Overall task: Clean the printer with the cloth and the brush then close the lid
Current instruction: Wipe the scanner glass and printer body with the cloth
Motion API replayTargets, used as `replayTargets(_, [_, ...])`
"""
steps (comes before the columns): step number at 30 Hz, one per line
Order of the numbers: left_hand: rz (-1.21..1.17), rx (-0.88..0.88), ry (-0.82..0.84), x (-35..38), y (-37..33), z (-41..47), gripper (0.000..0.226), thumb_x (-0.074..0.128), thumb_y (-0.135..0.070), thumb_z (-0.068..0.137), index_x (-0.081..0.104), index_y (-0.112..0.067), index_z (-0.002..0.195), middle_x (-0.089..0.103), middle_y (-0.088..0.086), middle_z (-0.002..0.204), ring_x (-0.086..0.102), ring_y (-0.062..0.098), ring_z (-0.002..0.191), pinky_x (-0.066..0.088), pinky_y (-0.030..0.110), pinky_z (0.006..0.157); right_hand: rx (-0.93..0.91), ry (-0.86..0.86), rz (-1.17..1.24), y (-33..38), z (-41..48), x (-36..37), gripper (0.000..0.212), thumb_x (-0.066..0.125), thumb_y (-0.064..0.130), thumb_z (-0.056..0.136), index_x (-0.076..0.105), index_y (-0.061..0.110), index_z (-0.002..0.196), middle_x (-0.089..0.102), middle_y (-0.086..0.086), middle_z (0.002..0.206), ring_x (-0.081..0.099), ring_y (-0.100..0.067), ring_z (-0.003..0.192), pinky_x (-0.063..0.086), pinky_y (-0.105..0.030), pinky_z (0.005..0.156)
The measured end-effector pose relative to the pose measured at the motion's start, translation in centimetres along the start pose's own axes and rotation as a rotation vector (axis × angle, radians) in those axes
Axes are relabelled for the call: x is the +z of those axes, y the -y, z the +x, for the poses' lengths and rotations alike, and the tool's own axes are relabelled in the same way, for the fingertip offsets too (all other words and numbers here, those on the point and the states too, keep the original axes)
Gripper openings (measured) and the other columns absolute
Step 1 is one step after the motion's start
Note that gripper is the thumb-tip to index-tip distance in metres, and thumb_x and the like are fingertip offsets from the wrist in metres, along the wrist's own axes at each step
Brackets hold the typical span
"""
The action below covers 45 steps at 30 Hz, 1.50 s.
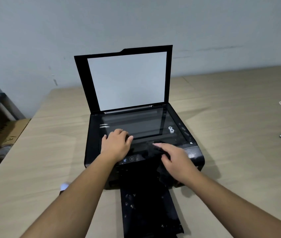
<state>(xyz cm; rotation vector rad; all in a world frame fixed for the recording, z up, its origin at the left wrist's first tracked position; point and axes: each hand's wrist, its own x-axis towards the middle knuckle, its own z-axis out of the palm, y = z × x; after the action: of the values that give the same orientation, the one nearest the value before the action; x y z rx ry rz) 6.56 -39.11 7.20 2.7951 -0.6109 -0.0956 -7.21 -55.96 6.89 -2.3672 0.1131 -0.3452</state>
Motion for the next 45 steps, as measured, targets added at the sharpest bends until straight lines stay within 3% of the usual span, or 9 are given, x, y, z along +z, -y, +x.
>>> replayTargets(2, [0.02, 0.036, -0.002, 0.0, -1.0, 0.7, 0.048, 0.031, -0.048, 0.097, 0.043, -0.025, 0.138, 0.03, -0.001, 0.153, 0.029, 0.021, 0.139, 0.019, 0.047, 0.116, 0.133, -0.165, 0.135, 0.0, 0.1, -2.7, 0.041, 0.051, 0.001, 0.085, 0.061, 0.018, 0.121, 0.063, 0.012, 0.111, 0.057, -0.005, 0.108, 0.034, -0.001, 0.089])
replayTargets(7, [0.056, 0.123, 0.095, 0.1, -4.4, 2.8, 0.059, 0.029, -0.052, 0.097, 0.027, -0.023, 0.148, 0.015, 0.0, 0.159, 0.017, 0.021, 0.145, 0.016, 0.046, 0.117, 0.134, -0.439, 0.066, -1.8, 0.0, -6.9, 0.046, 0.05, -0.001, 0.084, 0.06, 0.02, 0.123, 0.065, 0.009, 0.115, 0.058, -0.005, 0.107, 0.042, -0.019, 0.098])
replayTargets(14, [0.143, 0.13, 0.238, 0.7, -6.1, 5.4, 0.057, 0.024, -0.049, 0.099, 0.023, -0.022, 0.149, 0.015, -0.003, 0.159, 0.017, 0.021, 0.146, 0.013, 0.051, 0.116, 0.248, -0.107, -0.407, -7.5, 0.4, -3.5, 0.047, 0.043, 0.02, 0.093, 0.04, 0.029, 0.138, 0.038, 0.008, 0.148, 0.03, -0.009, 0.138, 0.025, -0.03, 0.111])
replayTargets(23, [0.134, 0.135, 0.171, 1.1, -5.8, 5.7, 0.051, 0.025, -0.044, 0.1, 0.028, -0.026, 0.147, 0.022, -0.005, 0.158, 0.025, 0.021, 0.142, 0.031, 0.044, 0.109, 0.068, 0.335, -0.418, -3.9, 6.8, -3.0, 0.054, 0.038, 0.022, 0.095, 0.024, 0.031, 0.146, 0.02, 0.008, 0.156, 0.018, -0.01, 0.143, 0.021, -0.036, 0.116])
replayTargets(33, [0.065, 0.138, 0.157, 1.1, -5.3, 6.2, 0.046, 0.023, -0.038, 0.101, 0.034, -0.03, 0.144, 0.028, -0.009, 0.155, 0.031, 0.02, 0.139, 0.032, 0.044, 0.109, 0.095, 0.303, -0.463, -5.7, 10.7, -2.4, 0.058, 0.037, 0.022, 0.095, 0.016, 0.026, 0.148, 0.013, 0.002, 0.158, 0.011, -0.011, 0.144, 0.009, -0.036, 0.118])
replayTargets(37, [0.016, 0.132, 0.199, 0.4, -4.8, 7.0, 0.044, 0.023, -0.037, 0.101, 0.044, -0.03, 0.139, 0.039, -0.009, 0.149, 0.035, 0.021, 0.136, 0.032, 0.042, 0.109, -0.025, 0.408, -0.24, -5.1, 7.5, -3.4, 0.06, 0.044, 0.006, 0.085, 0.039, 0.032, 0.139, 0.034, 0.007, 0.15, 0.027, -0.006, 0.139, 0.017, -0.028, 0.117])
replayTargets(41, [-0.031, 0.101, 0.17, -0.5, -4.6, 7.7, 0.041, 0.027, -0.039, 0.1, 0.056, -0.026, 0.125, 0.055, -0.004, 0.135, 0.047, 0.022, 0.125, 0.039, 0.041, 0.102, 0.089, 0.124, -0.002, -5.4, 5.1, -6.9, 0.052, 0.049, -0.002, 0.082, 0.057, 0.025, 0.126, 0.057, 0.009, 0.13, 0.048, -0.002, 0.123, 0.03, -0.016, 0.107])
replayTargets(43, [0.001, 0.079, 0.138, -0.7, -4.3, 7.8, 0.043, 0.028, -0.042, 0.099, 0.049, -0.025, 0.133, 0.048, -0.005, 0.142, 0.043, 0.021, 0.131, 0.035, 0.043, 0.104, 0.124, -0.042, -0.081, -6.0, 4.7, -7.5, 0.051, 0.049, 0.002, 0.086, 0.051, 0.023, 0.132, 0.051, 0.007, 0.137, 0.044, -0.006, 0.129, 0.029, -0.018, 0.108])
replayTargets(45, [0.046, 0.058, 0.18, -0.7, -3.8, 7.8, 0.048, 0.027, -0.043, 0.1, 0.039, -0.022, 0.142, 0.033, -0.006, 0.153, 0.033, 0.02, 0.138, 0.029, 0.046, 0.108, 0.183, -0.018, -0.25, -6.2, 4.2, -6.8, 0.052, 0.047, 0.009, 0.09, 0.041, 0.024, 0.139, 0.039, 0.006, 0.147, 0.033, -0.008, 0.137, 0.025, -0.028, 0.113])
